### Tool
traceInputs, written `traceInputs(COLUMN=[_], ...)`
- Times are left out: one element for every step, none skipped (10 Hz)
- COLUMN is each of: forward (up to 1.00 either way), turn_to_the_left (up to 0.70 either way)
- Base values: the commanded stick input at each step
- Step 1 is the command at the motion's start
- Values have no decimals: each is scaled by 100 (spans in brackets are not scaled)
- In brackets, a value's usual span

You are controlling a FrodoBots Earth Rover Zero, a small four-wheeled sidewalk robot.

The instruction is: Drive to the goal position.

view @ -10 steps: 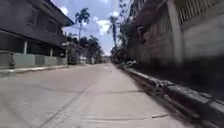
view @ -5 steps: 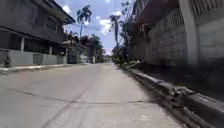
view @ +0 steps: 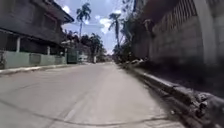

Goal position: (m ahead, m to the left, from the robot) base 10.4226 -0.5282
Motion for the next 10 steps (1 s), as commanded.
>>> traceInputs(forward=[100,100,100,100,100,100,100,100,100,100], turn_to_the_left=[-34,-30,-18,-6,0,0,0,0,0,0])
